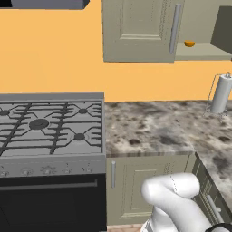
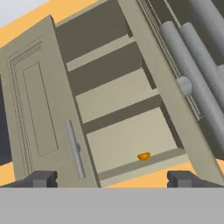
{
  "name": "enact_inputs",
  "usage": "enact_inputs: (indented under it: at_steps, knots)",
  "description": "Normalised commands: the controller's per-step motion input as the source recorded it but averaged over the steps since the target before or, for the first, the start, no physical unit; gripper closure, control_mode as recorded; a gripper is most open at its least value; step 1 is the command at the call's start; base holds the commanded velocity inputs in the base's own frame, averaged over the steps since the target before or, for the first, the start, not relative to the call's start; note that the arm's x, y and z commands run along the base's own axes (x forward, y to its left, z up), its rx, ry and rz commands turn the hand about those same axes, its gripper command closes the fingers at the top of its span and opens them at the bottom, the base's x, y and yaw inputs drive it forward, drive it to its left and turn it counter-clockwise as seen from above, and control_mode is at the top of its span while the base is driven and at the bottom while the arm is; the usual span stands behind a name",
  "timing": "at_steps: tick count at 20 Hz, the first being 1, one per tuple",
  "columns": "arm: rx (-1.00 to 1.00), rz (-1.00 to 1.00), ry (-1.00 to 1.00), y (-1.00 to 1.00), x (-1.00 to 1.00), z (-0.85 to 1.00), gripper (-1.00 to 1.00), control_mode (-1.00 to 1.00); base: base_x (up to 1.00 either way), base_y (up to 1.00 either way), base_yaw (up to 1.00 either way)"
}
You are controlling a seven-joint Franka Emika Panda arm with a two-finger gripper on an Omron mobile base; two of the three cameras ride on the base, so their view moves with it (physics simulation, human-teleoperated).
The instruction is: Open the cabinet. Pick the peach and peach from the cabinet and place them into the bowl. Then close the cabinet.
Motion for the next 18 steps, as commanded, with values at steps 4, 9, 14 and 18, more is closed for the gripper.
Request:
enact_inputs:
  at_steps: [4,9,14,18]
  knots:
    - [0.00,0.00,0.00,-0.15,0.06,0.04,-1.00,-1.00,0.00,0.00,0.00]
    - [0.00,-0.04,0.00,-0.06,-0.06,-0.05,-1.00,-1.00,0.00,0.00,0.00]
    - [0.00,-0.10,0.00,-0.11,-0.01,-0.09,-1.00,-1.00,0.00,0.00,0.00]
    - [0.00,-0.05,0.03,-0.03,0.01,-0.03,-1.00,-1.00,0.00,0.00,0.00]
